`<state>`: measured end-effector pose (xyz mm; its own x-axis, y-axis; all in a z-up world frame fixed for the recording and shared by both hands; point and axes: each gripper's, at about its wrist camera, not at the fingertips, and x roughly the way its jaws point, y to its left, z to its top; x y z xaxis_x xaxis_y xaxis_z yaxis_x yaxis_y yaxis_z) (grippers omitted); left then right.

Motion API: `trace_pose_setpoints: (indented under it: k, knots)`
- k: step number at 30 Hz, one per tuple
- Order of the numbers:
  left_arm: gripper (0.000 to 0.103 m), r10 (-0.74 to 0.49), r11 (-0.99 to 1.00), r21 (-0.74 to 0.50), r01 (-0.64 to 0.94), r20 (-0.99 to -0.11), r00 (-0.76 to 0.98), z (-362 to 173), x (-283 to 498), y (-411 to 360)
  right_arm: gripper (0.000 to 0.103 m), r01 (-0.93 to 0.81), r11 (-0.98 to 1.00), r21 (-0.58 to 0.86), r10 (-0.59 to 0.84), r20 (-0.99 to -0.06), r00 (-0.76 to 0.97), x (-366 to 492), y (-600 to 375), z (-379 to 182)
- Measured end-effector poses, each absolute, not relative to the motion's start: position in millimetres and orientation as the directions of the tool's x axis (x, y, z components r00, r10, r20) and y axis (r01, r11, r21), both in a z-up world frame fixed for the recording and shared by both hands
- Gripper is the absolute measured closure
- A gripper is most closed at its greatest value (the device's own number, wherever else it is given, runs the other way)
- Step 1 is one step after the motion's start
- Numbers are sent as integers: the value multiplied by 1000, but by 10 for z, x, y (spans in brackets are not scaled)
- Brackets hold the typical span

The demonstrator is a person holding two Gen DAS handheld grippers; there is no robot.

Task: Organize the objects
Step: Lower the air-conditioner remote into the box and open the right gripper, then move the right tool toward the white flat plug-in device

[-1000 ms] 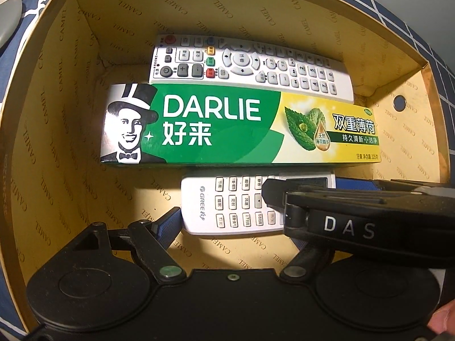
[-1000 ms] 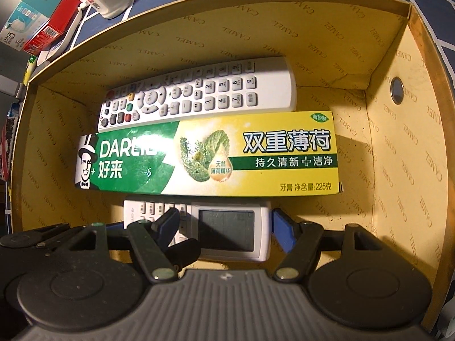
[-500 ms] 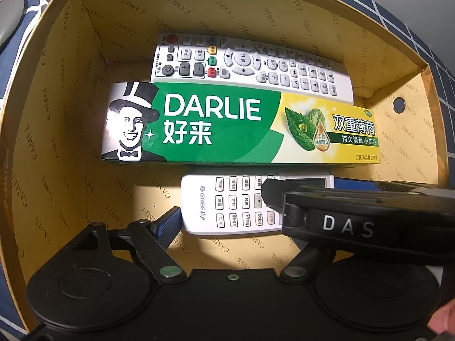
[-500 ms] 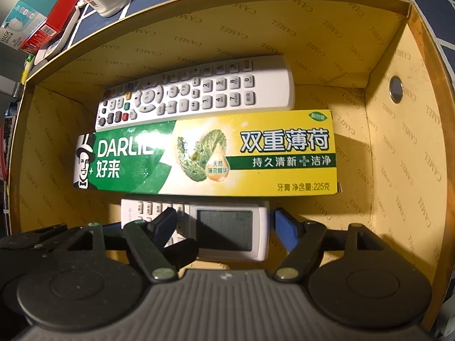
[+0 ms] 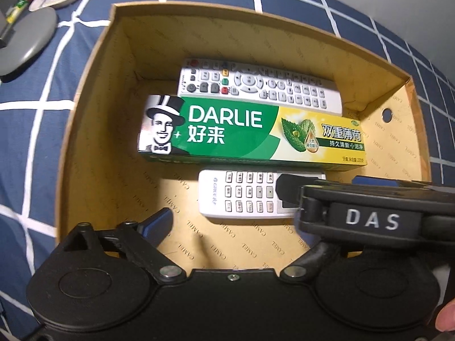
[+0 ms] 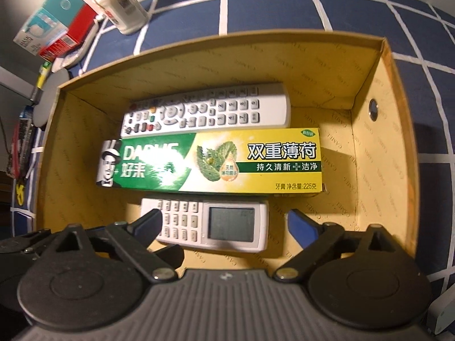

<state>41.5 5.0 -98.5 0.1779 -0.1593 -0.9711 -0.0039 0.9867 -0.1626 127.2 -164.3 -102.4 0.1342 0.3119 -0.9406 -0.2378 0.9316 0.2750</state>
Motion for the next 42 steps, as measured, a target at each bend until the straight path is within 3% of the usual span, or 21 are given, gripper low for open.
trace_pose_setpoints:
  k: [7, 19, 22, 42]
  knots:
    - [6, -136, 989, -145, -20, -964, 228, -862, 554, -120, 0, -245, 928, 280, 330, -923, 197, 1125, -1792, -709]
    - [5, -115, 993, -120, -3, -955, 274, -547, 224, -188, 0, -198, 941, 275, 325, -898, 296, 765, -2101, -272]
    - [0, -95, 995, -97, 6, -954, 284, -503, 136, -216, 0, -179, 947, 265, 310, -897, 315, 663, -2188, -205]
    - [0, -92, 993, -65, 103, -952, 290, -413, -318, -899, 0, -81, 961, 264, 275, -890, 364, 207, -3058, -179]
